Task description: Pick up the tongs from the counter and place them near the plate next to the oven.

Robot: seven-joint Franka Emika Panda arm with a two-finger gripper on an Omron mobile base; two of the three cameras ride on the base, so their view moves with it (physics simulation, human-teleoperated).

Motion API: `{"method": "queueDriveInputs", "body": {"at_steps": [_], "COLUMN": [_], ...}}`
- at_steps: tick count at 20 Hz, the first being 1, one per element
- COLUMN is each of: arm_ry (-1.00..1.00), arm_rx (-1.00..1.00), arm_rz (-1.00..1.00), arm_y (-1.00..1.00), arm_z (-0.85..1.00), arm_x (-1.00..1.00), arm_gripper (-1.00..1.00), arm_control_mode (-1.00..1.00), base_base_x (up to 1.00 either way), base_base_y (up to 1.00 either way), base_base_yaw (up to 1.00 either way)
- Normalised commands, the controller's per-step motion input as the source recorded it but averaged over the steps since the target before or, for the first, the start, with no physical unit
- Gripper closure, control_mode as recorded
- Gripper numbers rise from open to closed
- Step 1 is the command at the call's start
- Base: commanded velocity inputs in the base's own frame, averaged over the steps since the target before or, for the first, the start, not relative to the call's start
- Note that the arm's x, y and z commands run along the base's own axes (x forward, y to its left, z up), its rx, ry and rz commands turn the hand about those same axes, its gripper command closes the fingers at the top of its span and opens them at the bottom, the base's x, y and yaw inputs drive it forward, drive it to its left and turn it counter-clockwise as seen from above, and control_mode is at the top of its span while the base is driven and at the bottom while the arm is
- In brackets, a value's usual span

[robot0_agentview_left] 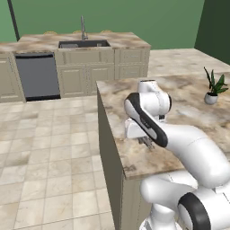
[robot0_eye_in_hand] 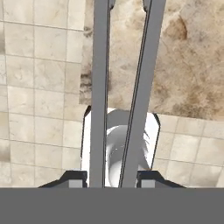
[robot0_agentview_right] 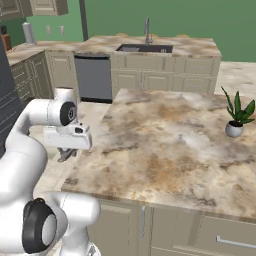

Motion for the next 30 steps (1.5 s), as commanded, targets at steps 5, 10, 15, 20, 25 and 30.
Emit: {"method": "queueDriveInputs", "body": {"at_steps": [5,10,15,20,25,30], "arm_ry": [0.14,-0.25,-0.19,-0.03,-0.24,-0.21], "arm_rx": [0.0,0.0,0.0,0.0,0.0,0.0], "arm_rz": [-0.06,-0.01,0.0,-0.02,-0.01,0.0], "arm_y": [0.0,0.0,-0.03,-0.48,-0.53,-0.31], "arm_z": [1.0,0.83,0.79,0.33,0.0,-0.09], "arm_x": [-0.44,-0.42,-0.27,-0.17,-0.83,-0.3], "arm_gripper": [1.0,1.0,1.0,1.0,1.0,1.0], "arm_control_mode": [-1.0,-1.0,-1.0,-1.0,-1.0,-1.0], "base_base_x": [0.0,0.0,0.0,0.0,0.0,0.0], "base_base_y": [0.0,0.0,0.0,0.0,0.0,0.0], "base_base_yaw": [0.0,0.0,0.0,0.0,0.0,0.0]}}
